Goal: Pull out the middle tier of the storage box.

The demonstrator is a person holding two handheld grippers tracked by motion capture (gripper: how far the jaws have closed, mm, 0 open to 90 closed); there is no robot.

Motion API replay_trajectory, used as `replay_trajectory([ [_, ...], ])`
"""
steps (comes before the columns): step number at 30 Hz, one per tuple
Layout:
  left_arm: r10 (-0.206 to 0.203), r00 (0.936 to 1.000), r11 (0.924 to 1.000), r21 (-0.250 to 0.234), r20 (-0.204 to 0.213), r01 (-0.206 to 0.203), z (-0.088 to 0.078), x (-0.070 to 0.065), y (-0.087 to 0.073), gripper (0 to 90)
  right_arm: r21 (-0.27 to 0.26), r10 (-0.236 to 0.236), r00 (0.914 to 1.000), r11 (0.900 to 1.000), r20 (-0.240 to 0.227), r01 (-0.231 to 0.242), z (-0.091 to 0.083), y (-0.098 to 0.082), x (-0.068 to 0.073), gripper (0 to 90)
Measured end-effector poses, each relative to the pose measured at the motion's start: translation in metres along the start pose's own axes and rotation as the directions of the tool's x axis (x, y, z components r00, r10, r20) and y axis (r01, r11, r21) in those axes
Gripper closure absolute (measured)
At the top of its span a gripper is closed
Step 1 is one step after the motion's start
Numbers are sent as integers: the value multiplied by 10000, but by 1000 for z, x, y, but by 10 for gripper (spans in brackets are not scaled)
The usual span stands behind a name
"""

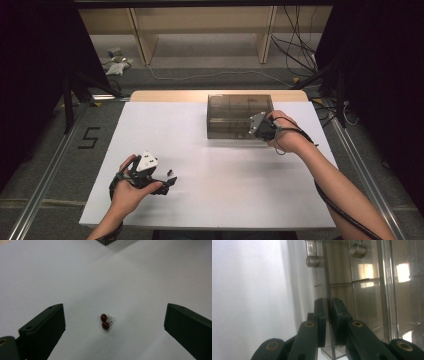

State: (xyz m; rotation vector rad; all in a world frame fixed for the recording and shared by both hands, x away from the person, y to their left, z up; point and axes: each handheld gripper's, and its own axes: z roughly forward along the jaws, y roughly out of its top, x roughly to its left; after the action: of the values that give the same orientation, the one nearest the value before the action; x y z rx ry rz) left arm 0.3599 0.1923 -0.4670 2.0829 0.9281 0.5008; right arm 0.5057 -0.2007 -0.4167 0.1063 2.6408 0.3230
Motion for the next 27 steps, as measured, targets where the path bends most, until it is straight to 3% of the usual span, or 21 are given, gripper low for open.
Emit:
replay_trajectory([
  [10, -23, 10000, 10000, 8, -4, 23, -1, 1, -1, 37, -207, -110, 9985, 9997, -538, 99, -5, -2, 2, 855],
  [27, -47, 10000, 10000, 2, -31, 47, -2, 1, -1, 36, -465, -483, 9959, 9979, -769, 448, -10, -7, 10, 861],
])
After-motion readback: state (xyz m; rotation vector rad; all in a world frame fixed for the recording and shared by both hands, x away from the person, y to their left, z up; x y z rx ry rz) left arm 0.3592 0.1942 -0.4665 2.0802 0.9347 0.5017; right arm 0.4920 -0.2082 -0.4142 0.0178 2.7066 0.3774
